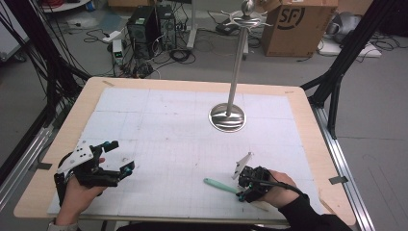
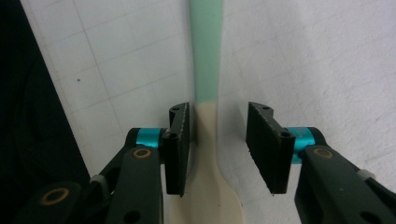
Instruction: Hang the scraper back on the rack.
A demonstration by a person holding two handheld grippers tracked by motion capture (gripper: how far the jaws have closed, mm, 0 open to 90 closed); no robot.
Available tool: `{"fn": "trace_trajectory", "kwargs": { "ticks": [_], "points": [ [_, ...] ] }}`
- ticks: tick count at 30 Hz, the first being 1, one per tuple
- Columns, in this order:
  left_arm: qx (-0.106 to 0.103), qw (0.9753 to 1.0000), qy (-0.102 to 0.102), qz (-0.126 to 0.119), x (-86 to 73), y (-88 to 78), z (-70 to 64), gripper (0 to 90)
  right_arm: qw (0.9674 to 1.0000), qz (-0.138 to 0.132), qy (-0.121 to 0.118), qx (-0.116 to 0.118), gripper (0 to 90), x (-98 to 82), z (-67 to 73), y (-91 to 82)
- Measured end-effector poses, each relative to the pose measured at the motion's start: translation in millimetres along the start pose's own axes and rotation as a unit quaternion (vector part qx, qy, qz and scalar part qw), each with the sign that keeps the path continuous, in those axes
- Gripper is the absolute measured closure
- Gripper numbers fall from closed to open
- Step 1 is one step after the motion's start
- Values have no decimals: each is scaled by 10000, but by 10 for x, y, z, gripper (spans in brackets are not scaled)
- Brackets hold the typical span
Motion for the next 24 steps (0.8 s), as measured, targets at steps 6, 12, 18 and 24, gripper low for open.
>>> {"fn": "trace_trajectory", "kwargs": {
  "ticks": [6, 12, 18, 24],
  "points": [
    [-1, 10000, -13, 2, -8, 3, 5, 17, 9996, 220, -193, -29, 688, 27, 30, -1],
    [-1, 10000, -22, 19, -17, 12, 4, 17, 9986, 455, -269, -34, 768, 54, 72, -4],
    [-4, 10000, -10, 5, -11, 4, 6, 17, 9980, 590, -212, -16, 802, 67, 72, -5],
    [8, 10000, -30, -4, -12, 1, 12, 17, 9996, 206, -109, 133, 803, 65, 53, -28]
  ]
}}
Point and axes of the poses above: each handheld gripper's, and its own axes: y roughly forward along the jaws, x roughly out of its top, z roughly to its left, the point moved 8 cm from there along y, roughly forward along the jaws, and after that the axes turned 12 degrees about -x, right-handed, at the moved point
